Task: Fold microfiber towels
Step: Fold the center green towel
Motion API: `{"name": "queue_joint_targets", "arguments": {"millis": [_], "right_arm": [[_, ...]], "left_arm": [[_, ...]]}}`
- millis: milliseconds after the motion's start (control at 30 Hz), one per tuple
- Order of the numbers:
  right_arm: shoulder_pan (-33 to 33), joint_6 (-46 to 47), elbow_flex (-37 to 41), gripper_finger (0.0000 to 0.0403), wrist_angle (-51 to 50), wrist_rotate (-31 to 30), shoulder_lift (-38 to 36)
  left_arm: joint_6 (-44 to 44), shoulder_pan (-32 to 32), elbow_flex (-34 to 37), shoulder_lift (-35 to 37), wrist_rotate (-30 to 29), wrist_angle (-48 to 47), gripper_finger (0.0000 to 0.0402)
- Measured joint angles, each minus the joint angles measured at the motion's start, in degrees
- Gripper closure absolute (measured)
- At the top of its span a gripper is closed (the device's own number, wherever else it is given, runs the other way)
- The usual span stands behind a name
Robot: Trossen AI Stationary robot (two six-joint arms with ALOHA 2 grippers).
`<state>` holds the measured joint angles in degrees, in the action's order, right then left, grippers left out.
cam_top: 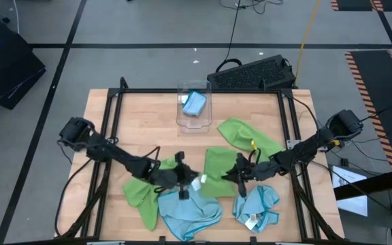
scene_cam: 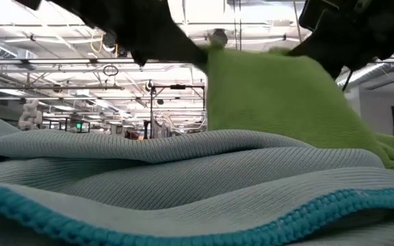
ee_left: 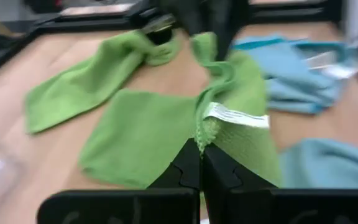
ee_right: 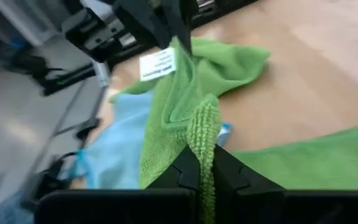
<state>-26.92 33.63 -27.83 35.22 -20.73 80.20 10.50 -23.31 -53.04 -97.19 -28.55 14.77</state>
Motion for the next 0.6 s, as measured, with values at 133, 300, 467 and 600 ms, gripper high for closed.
{"name": "queue_joint_targets", "arguments": {"millis": [133, 300, 467, 600], "right_arm": [[0.2, 0.1, 0.0, 0.0396, -2.7, -2.2, 0.0], [1.0, 0.8, 0.0, 0.0396, -8.4, -5.8, 0.0], [2.4, 1.0, 0.0, 0.0396, -12.6, -6.9, 0.0], [4.1, -0.2, 0.0, 0.0396, -15.1, -7.1, 0.0]], "left_arm": [[0.7, 4.1, 0.0, -0.7, -0.6, -2.0, 0.0399], [-1.1, 8.2, -0.1, -4.4, 0.9, 4.8, 0.0399], [-2.3, 11.1, 0.0, -8.4, 2.2, 7.9, 0.0399], [-2.3, 12.8, 0.0, -8.3, 2.8, 7.8, 0.0397]]}}
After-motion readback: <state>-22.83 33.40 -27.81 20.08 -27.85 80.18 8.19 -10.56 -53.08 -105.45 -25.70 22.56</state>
